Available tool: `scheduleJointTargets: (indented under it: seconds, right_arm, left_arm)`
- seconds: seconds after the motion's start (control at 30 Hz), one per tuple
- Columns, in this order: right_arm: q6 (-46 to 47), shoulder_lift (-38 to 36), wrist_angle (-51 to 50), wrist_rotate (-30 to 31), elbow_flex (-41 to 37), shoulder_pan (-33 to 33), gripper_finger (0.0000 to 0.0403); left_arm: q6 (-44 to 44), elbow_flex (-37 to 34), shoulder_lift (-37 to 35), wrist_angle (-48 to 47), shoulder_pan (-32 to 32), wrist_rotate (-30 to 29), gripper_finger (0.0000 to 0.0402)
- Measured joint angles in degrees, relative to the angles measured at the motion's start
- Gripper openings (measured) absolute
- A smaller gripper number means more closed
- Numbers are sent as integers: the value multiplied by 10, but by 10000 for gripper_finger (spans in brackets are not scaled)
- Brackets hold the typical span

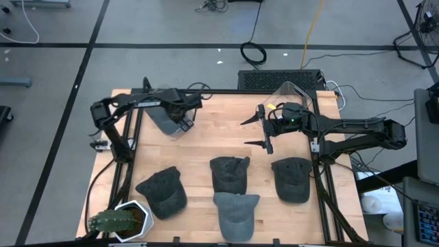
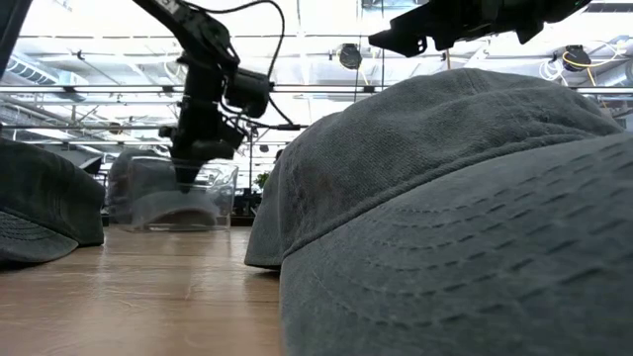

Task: Pick & Place hat
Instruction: Put the left blue cap into the left transparent bin, then put the blue cap into the left transparent bin

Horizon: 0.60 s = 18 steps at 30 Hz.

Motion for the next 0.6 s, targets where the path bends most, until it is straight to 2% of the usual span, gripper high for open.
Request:
scheduleJointTargets:
  seconds: [0.17,0.37,0.6]
  right_arm:
    - [0,0,-1,0,0,0,329]
    - [0,0,-5,0,0,0,329]
    - [0,0,-8,0,0,0,329]
  left_arm:
    - [20,2,36,22,7,6,0]
    - [32,1,45,44,8,30,0]
    - [34,-1,-11,44,5,44,0]
